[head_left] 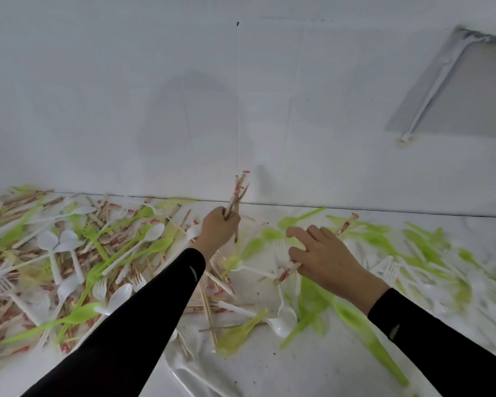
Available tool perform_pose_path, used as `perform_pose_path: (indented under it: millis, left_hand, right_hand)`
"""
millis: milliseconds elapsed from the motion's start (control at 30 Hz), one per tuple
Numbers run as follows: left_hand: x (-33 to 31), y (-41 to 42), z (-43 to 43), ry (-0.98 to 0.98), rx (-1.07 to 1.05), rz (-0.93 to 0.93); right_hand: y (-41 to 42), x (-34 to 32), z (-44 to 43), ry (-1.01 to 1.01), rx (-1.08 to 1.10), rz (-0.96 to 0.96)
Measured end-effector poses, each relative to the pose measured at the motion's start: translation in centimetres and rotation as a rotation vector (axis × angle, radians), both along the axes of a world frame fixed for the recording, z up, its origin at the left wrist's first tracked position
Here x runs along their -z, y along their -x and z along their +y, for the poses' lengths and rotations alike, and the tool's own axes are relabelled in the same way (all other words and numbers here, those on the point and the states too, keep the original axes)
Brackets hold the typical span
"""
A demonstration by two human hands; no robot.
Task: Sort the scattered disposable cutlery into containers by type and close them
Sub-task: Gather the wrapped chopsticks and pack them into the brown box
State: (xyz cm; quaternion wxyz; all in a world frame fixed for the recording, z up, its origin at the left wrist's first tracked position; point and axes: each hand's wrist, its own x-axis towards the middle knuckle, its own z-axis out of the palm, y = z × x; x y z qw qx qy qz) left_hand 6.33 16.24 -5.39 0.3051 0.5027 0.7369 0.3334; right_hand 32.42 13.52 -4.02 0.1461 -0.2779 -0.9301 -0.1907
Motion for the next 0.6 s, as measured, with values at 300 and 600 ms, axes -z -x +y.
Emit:
perform_pose_path:
  millis: [300, 600]
  left_hand:
    - [-5.2, 5.5, -5.6, -0.467, -0.143, -0.723]
    - [-2.3, 9.2, -12.5, -0.080, 0.206, 0.144]
  right_hand:
    - [-0.3, -3.3, 0.4, -0.020, 0.190, 0.148]
    - [2.1, -7.0, -2.2, 0.309, 0.329, 0.342]
